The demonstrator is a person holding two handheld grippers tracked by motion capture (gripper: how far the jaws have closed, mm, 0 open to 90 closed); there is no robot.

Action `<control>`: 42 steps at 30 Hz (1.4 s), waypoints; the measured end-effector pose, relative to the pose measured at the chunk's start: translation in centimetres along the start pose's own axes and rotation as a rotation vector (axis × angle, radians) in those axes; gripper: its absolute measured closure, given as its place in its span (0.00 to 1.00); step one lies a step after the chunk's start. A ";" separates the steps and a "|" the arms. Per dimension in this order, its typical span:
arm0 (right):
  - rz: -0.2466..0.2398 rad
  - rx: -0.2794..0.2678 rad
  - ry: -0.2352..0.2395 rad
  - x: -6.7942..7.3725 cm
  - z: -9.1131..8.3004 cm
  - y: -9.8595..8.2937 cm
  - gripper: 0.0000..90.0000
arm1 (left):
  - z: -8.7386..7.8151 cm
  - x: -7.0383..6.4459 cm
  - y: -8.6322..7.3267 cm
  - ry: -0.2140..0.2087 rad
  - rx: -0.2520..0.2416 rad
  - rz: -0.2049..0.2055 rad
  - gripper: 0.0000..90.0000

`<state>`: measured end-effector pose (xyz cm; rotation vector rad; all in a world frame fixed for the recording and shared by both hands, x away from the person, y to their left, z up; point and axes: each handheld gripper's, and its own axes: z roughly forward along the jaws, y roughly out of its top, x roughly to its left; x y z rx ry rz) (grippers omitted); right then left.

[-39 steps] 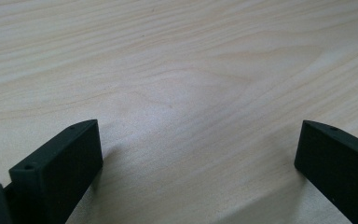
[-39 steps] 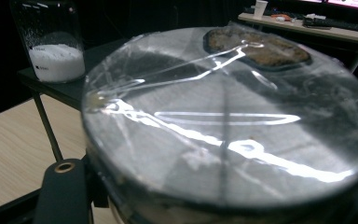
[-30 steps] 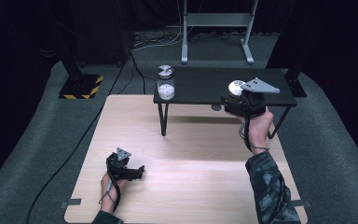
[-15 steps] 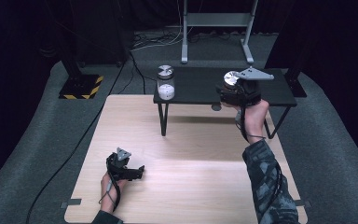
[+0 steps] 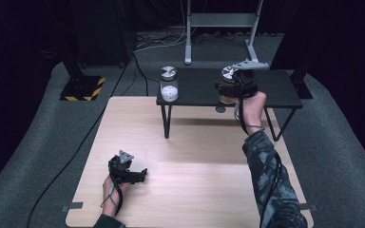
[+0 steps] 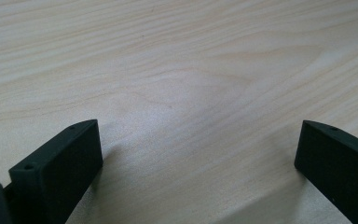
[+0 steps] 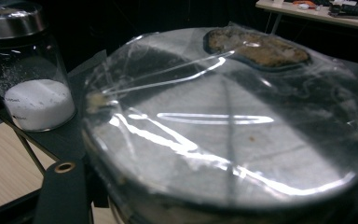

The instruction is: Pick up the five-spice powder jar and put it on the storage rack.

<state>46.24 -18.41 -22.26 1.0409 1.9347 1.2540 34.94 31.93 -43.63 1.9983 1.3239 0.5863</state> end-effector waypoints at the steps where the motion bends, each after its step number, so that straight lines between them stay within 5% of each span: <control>1: -0.001 0.001 0.006 -0.1 0.2 0.0 0.33 | 0.0 0.0 0.0 0.000 0.000 0.000 0.00; 24: 0.045 0.056 0.045 -1.4 4.3 0.3 0.33 | 0.0 0.0 0.0 0.000 -0.001 0.001 0.00; 42: 0.067 0.006 0.051 -1.9 4.5 -1.2 0.33 | 0.0 0.0 0.0 0.000 -0.001 0.001 0.00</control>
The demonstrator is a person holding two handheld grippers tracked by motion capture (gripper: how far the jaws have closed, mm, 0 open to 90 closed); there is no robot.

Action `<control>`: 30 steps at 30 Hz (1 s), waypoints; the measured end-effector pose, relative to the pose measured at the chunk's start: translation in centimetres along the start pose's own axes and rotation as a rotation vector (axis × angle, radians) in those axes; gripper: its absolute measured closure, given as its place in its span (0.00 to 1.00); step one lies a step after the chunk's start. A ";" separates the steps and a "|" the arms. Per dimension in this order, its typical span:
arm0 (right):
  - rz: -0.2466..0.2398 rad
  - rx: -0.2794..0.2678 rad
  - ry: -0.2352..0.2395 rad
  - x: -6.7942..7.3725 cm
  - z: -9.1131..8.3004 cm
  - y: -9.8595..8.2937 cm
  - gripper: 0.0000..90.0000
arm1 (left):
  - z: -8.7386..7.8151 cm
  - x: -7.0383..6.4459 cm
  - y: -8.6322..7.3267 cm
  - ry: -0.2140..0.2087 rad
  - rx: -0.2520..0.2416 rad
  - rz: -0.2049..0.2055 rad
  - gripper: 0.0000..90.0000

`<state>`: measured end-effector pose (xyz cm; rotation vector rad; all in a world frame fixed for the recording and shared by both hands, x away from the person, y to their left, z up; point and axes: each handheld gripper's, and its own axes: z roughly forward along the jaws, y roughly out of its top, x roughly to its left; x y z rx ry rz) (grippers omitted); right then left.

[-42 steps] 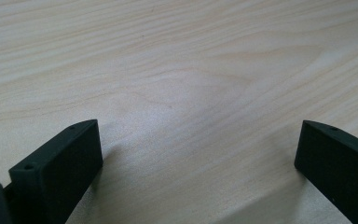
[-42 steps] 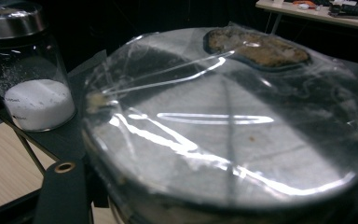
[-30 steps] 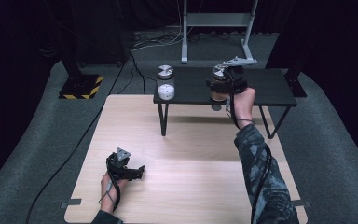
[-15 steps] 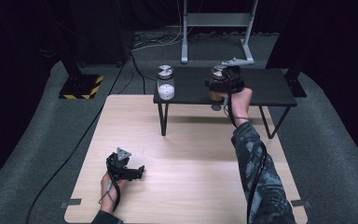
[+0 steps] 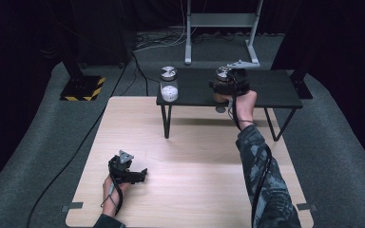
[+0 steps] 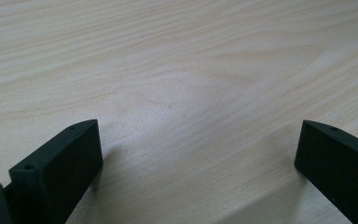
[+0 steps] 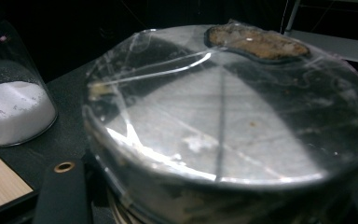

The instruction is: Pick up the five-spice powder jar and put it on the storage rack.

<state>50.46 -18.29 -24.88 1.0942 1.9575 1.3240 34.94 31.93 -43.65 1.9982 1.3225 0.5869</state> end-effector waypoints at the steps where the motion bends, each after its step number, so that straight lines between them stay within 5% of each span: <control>1: 0.000 0.000 0.000 0.0 0.0 0.0 0.33 | 0.0 0.0 0.0 0.000 0.001 -0.001 0.00; 18: -0.010 0.030 -0.004 0.1 -0.1 0.7 0.32 | 0.0 0.0 0.0 0.000 0.001 -0.001 0.00; 25: -0.015 0.056 -0.045 1.2 -0.7 1.0 0.05 | 0.0 0.0 0.0 0.000 0.000 0.001 0.00; 30: -0.036 0.094 -0.041 1.7 -1.8 1.2 0.00 | 0.0 0.0 0.0 0.000 0.000 0.000 0.00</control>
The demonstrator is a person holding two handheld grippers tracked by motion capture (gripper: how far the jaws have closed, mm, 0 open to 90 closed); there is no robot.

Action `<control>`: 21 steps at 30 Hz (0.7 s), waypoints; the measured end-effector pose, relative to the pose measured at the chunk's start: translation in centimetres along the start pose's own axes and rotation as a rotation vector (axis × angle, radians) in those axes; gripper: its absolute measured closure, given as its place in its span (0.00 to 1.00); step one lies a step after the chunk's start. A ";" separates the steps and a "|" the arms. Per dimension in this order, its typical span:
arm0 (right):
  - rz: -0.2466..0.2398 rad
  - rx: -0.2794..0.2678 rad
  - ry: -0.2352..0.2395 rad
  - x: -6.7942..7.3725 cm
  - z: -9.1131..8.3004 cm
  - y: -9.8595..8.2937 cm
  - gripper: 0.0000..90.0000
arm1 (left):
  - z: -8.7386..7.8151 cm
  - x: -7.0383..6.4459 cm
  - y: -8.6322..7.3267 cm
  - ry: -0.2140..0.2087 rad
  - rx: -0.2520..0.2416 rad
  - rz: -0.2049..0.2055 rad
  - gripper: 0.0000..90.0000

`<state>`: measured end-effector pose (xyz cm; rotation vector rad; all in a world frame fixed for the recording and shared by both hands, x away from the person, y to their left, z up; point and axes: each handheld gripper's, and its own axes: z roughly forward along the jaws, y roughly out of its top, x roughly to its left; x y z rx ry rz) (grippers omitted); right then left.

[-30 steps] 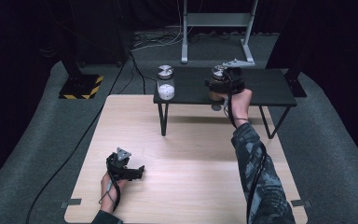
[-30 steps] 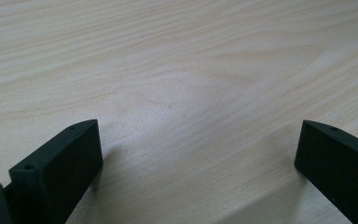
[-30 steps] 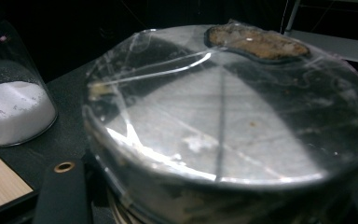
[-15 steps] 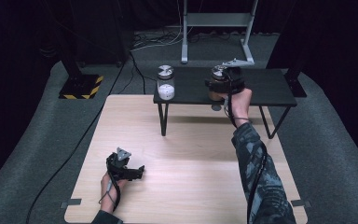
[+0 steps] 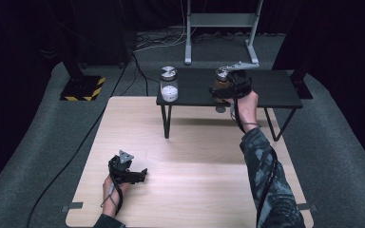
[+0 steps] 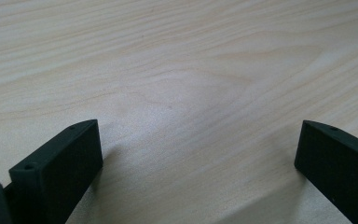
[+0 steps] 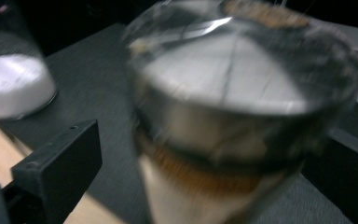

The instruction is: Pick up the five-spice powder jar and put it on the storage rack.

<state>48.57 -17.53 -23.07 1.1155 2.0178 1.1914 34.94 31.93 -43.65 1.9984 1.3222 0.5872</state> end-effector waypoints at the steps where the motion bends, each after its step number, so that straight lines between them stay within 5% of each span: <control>1: -0.006 0.009 0.004 0.1 -0.3 0.0 0.00 | 0.0 0.0 0.0 0.000 0.000 0.000 0.00; 11: -0.051 0.083 0.027 0.8 -2.8 -2.5 0.00 | 0.0 0.0 0.0 0.000 0.000 0.000 0.00; 21: -0.051 0.172 0.028 1.0 -3.6 -8.5 0.00 | 0.0 0.0 0.0 0.001 0.000 -0.001 0.00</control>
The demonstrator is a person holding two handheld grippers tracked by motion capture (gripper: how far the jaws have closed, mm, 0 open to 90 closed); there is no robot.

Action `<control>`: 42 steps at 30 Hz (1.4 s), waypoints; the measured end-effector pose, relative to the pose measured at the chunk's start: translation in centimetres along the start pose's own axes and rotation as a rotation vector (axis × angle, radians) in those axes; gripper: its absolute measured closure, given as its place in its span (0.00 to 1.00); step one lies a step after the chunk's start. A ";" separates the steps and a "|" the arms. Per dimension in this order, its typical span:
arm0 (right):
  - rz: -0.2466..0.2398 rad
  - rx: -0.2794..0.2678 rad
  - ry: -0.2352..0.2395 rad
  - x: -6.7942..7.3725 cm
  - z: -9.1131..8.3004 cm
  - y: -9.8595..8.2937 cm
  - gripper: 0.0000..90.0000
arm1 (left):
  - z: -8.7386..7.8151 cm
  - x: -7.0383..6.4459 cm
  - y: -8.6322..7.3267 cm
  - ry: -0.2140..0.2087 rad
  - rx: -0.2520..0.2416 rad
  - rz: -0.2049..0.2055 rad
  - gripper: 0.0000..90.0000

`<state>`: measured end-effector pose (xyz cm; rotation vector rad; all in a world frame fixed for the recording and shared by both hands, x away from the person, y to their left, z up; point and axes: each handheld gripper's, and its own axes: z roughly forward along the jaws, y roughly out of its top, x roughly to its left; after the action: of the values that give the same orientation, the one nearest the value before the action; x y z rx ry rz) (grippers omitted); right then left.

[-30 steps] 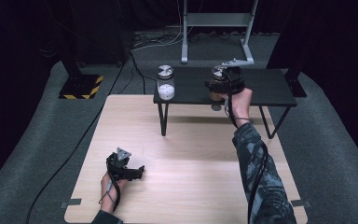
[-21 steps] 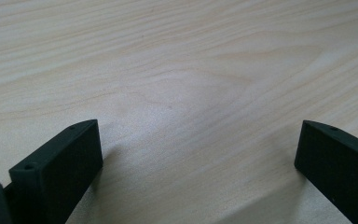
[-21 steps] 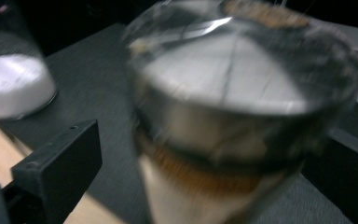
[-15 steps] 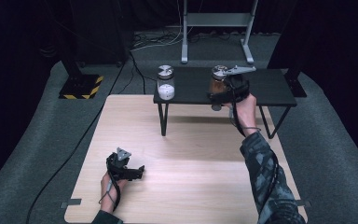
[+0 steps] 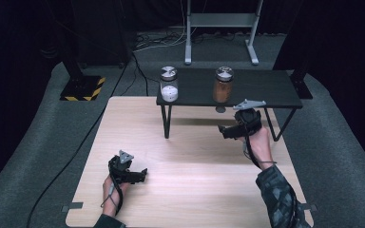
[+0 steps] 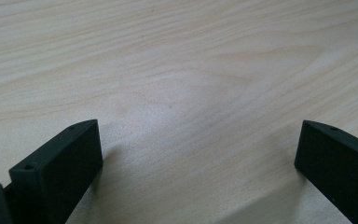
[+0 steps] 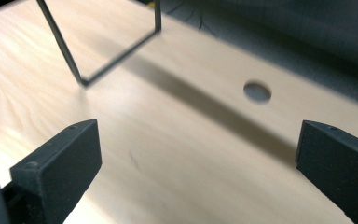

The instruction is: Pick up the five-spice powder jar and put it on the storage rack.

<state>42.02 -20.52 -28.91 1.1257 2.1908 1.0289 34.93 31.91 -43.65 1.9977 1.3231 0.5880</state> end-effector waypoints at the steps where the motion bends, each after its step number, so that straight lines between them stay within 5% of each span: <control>1: 0.007 0.006 0.000 0.0 0.1 -0.7 0.00 | 0.0 0.0 0.0 0.000 0.000 0.000 0.00; 13: 0.115 0.099 0.007 -0.5 1.5 -9.4 0.00 | 0.0 0.0 0.0 0.000 0.000 -0.001 0.00; 23: 0.177 0.067 -0.042 0.3 -0.3 -16.9 0.00 | 0.0 0.0 0.0 0.001 0.000 -0.001 0.00; 28: 0.206 0.084 -0.074 0.9 -1.1 -18.9 0.00 | 0.0 0.0 0.0 0.001 -0.001 0.000 0.00; 32: 0.241 0.046 -0.083 0.9 -1.8 -20.2 0.00 | 0.0 0.0 0.0 0.001 0.000 0.000 0.00; 42: 0.225 0.058 -0.094 1.3 -1.7 -20.1 0.00 | 0.0 -0.1 0.0 0.002 -0.001 0.000 0.00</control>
<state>30.51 -27.84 -43.78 1.4438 2.0666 0.9858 34.88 31.86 -43.67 1.9967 1.3236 0.5914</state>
